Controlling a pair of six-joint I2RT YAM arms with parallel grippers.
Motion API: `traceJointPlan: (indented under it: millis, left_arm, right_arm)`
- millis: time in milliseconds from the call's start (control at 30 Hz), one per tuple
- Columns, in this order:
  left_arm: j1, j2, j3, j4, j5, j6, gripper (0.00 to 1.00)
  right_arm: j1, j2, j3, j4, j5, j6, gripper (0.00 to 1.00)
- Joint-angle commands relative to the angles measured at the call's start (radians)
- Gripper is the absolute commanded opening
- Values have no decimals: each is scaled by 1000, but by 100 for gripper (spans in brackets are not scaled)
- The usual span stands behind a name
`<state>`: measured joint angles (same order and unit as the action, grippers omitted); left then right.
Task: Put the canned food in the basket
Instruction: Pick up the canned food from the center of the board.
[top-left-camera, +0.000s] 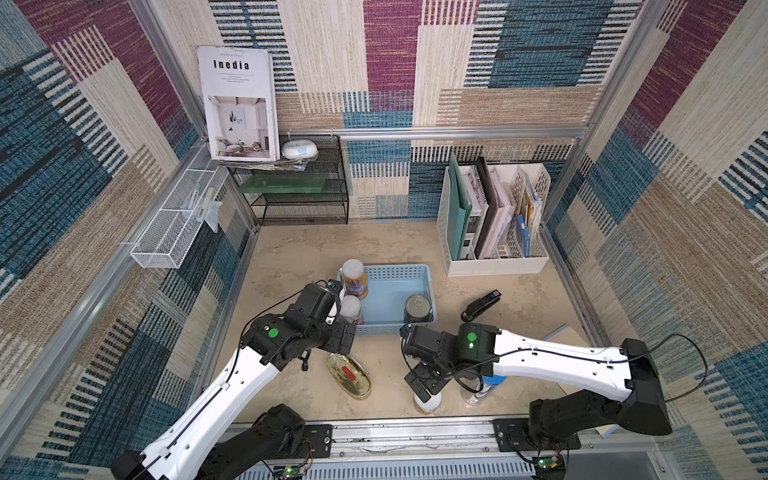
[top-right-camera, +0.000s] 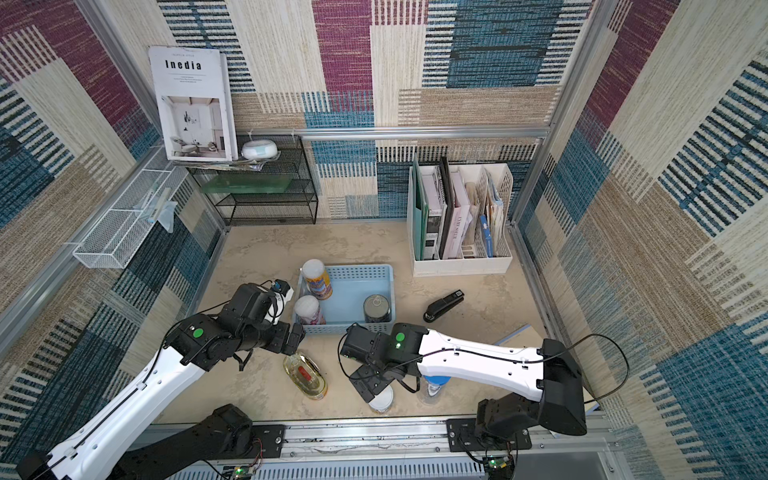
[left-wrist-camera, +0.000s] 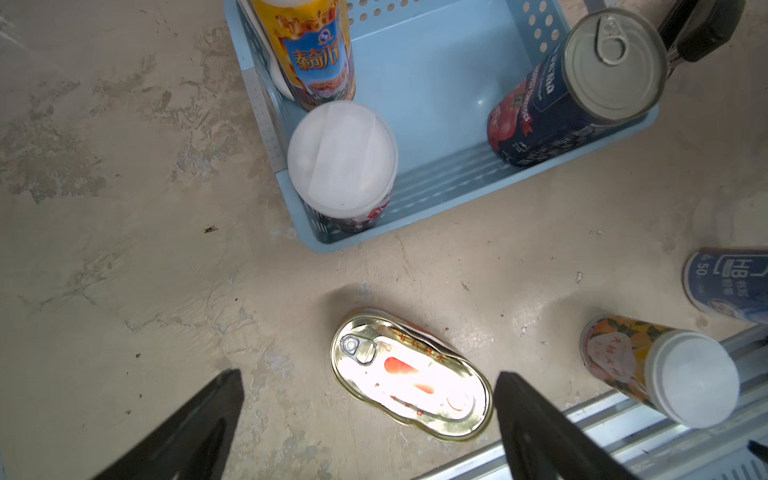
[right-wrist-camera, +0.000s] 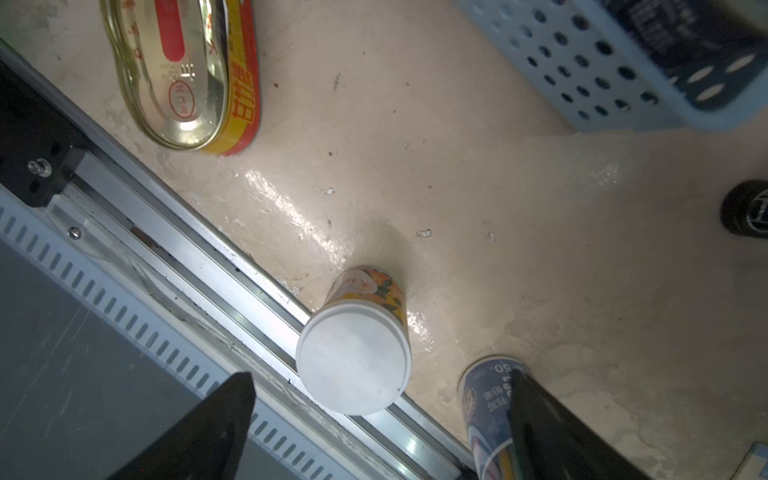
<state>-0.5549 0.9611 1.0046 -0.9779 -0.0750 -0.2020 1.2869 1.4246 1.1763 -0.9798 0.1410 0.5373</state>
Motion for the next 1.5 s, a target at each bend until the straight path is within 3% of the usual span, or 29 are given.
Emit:
traceJointPlan:
  millis: [0, 800, 1233, 1367, 1467]
  left_arm:
    - [-4, -1, -19, 40, 5, -5, 99]
    - [-5, 9, -58, 71, -6, -3, 99]
    - [-6, 10, -61, 74, -10, -2, 99]
    - [-6, 11, -61, 73, -10, -2, 99]
    - [-7, 11, -61, 74, -9, -2, 99]
  right_arm:
    - [28, 35, 15, -72, 2, 53, 99]
    - [46, 152, -101, 83, -128, -28, 99]
    - [35, 173, -102, 76, -108, -35, 74]
    - [35, 154, -67, 55, -98, -40, 60]
    - [35, 155, -15, 16, -78, -55, 58]
